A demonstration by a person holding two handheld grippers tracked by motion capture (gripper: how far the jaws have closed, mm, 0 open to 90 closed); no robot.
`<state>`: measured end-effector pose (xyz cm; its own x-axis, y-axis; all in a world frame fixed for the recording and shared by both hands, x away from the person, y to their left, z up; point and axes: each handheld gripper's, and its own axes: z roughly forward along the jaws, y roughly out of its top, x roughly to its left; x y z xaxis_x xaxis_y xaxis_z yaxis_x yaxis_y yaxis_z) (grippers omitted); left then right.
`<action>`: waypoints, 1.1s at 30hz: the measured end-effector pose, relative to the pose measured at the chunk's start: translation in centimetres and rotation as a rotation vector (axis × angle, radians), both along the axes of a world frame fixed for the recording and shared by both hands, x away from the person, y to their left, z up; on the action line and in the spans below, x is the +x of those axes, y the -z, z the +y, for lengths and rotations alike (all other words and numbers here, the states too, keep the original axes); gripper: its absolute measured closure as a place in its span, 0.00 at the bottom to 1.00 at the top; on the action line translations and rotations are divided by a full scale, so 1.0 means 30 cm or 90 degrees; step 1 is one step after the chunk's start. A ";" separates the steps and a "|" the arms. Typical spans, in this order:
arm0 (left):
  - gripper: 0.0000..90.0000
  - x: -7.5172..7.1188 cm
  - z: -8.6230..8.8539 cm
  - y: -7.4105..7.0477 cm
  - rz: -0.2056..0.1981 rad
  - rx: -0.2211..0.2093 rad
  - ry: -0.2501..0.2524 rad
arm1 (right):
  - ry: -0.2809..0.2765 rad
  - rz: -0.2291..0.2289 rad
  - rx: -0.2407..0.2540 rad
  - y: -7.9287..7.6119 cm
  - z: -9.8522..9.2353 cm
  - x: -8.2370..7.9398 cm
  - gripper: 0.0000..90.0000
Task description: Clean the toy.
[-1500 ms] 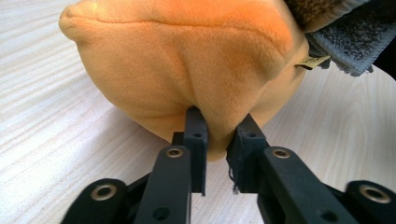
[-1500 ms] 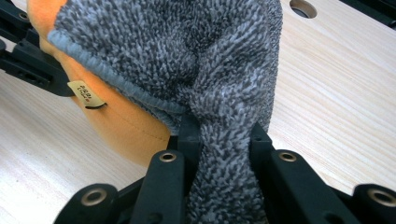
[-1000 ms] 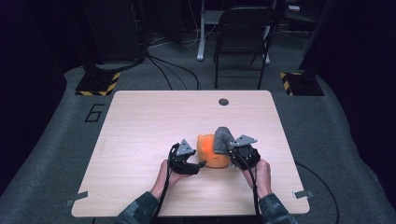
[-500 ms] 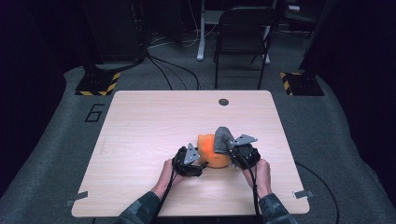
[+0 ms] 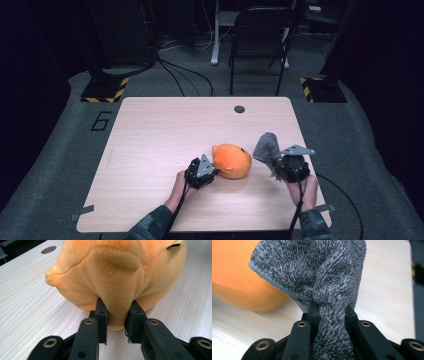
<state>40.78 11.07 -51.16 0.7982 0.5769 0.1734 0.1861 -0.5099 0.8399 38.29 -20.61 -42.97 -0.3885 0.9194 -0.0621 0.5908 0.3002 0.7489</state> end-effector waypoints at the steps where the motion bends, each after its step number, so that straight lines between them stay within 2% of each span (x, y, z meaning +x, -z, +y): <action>1: 0.85 -0.001 0.000 0.001 -0.004 -0.012 -0.001 | 0.016 0.012 0.006 0.021 -0.033 -0.002 0.83; 2: 0.87 -0.002 -0.001 0.000 -0.007 -0.014 -0.001 | 0.039 0.037 0.003 0.063 -0.069 0.002 0.83; 4: 0.88 -0.004 -0.003 -0.005 -0.014 -0.023 0.000 | 0.046 0.049 -0.001 0.081 -0.077 0.010 0.83; 6: 0.90 -0.007 -0.004 -0.009 -0.019 -0.031 -0.001 | 0.047 0.049 -0.003 0.085 -0.075 0.018 0.83; 7: 0.90 -0.008 -0.003 -0.009 -0.017 -0.045 -0.004 | 0.047 0.047 -0.006 0.082 -0.070 0.018 0.83; 9: 0.90 -0.008 0.000 -0.016 -0.009 -0.053 -0.003 | 0.040 0.037 -0.015 0.076 -0.064 0.017 0.83; 12: 0.90 -0.008 0.009 -0.040 0.012 -0.085 -0.010 | 0.041 0.033 -0.019 0.073 -0.061 0.013 0.83; 20: 0.90 -0.004 0.049 -0.107 0.091 -0.164 -0.031 | 0.035 0.031 -0.021 0.084 -0.052 0.024 0.83; 23: 0.90 0.000 0.058 -0.120 0.118 -0.179 -0.034 | 0.039 0.035 -0.022 0.088 -0.044 0.027 0.83; 24: 0.90 0.000 0.058 -0.120 0.118 -0.179 -0.034 | 0.039 0.035 -0.022 0.088 -0.044 0.027 0.83; 27: 0.90 0.001 0.062 -0.131 0.141 -0.178 -0.028 | 0.038 0.035 -0.022 0.093 -0.039 0.031 0.83; 33: 0.89 0.003 0.062 -0.138 0.193 -0.211 -0.023 | 0.040 0.036 -0.021 0.098 -0.034 0.035 0.83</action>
